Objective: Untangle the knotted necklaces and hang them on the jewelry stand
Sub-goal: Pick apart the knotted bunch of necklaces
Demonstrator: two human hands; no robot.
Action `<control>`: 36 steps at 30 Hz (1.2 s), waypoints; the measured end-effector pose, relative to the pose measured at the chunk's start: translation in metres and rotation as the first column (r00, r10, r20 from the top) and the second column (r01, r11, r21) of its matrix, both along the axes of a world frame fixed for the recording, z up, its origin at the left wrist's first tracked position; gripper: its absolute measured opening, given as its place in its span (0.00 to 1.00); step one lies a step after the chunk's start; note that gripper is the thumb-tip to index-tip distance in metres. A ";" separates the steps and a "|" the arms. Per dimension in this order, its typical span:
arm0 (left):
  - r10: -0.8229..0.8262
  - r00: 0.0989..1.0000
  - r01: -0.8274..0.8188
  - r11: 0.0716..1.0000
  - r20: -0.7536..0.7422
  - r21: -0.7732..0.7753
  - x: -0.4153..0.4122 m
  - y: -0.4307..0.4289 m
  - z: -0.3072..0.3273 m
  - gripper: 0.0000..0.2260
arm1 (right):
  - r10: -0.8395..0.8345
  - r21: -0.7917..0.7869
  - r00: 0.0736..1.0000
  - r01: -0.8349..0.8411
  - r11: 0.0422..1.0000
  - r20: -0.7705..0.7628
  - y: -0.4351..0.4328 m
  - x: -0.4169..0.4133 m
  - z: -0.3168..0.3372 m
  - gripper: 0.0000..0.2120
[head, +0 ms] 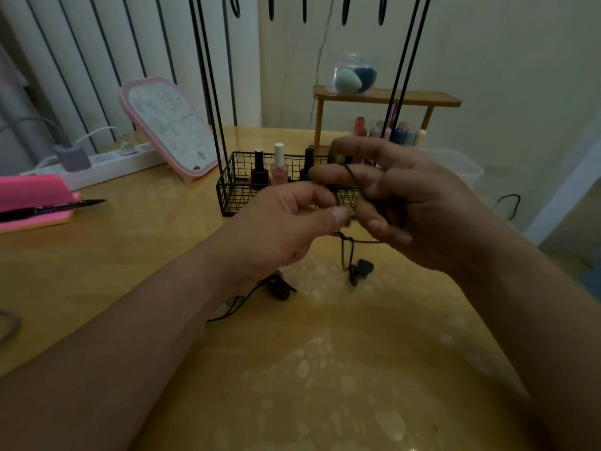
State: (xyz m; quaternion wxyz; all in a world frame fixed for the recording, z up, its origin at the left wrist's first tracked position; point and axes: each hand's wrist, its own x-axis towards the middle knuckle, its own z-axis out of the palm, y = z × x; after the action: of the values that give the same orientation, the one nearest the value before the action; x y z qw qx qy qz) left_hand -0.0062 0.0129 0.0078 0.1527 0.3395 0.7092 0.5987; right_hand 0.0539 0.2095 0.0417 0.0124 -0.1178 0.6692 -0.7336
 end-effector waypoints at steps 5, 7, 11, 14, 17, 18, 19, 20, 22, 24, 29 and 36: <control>0.071 0.970 -0.141 0.944 0.233 0.299 -0.013 -0.005 0.005 0.08 | 0.011 -0.024 1.000 -0.011 1.000 0.011 0.011 -0.005 -0.003 0.22; -0.018 0.905 -0.203 0.860 0.425 0.469 -0.019 -0.010 0.009 0.10 | -0.036 0.028 0.999 0.035 0.999 0.019 0.018 -0.008 -0.005 0.21; 0.104 0.929 -0.238 0.903 0.355 0.358 -0.033 -0.022 0.011 0.15 | -0.142 0.120 0.989 0.136 0.984 0.045 0.028 -0.012 -0.011 0.17; 0.377 0.912 -0.371 0.926 -0.161 0.069 -0.031 -0.024 0.010 0.14 | -0.308 0.173 0.951 0.297 0.939 0.040 0.034 -0.015 -0.012 0.12; 0.396 0.857 -0.411 0.911 -0.329 0.027 -0.027 -0.020 0.009 0.07 | -0.438 0.217 0.899 0.427 0.878 0.000 0.039 -0.016 -0.015 0.07; 0.388 0.856 -0.408 0.913 -0.342 0.016 -0.028 -0.020 0.008 0.06 | -0.468 0.229 0.884 0.458 0.859 -0.010 0.040 -0.016 -0.016 0.06; 0.384 0.852 -0.410 0.912 -0.357 0.002 -0.028 -0.019 0.007 0.06 | -0.495 0.246 0.868 0.485 0.839 -0.022 0.040 -0.017 -0.017 0.06; 0.379 0.848 -0.412 0.911 -0.369 -0.009 -0.029 -0.019 0.005 0.06 | -0.520 0.272 0.853 0.511 0.815 -0.045 0.040 -0.017 -0.018 0.05; 0.379 0.844 -0.416 0.909 -0.380 -0.016 -0.030 -0.019 0.004 0.07 | -0.556 0.346 0.820 0.566 0.748 -0.137 0.039 -0.017 -0.020 0.04; 0.389 0.837 -0.430 0.903 -0.386 -0.021 -0.030 -0.020 0.003 0.09 | -0.561 0.421 0.783 0.619 0.663 -0.267 0.039 -0.017 -0.022 0.05; 0.432 0.792 -0.510 0.856 -0.430 -0.080 -0.042 -0.027 -0.002 0.19 | -0.544 0.528 0.743 0.664 0.529 -0.390 0.038 -0.018 -0.026 0.13; 0.445 0.764 -0.567 0.809 -0.466 -0.157 -0.050 -0.031 -0.008 0.23 | -0.553 0.588 0.674 0.723 0.362 -0.489 0.045 -0.021 -0.031 0.15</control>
State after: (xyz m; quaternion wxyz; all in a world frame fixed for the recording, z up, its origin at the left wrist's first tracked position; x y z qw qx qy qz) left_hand -0.0563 -0.0184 -0.0002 -0.1198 0.2240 0.8698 0.4229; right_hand 0.0333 0.2545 0.0107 -0.2973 0.0932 0.8949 -0.3195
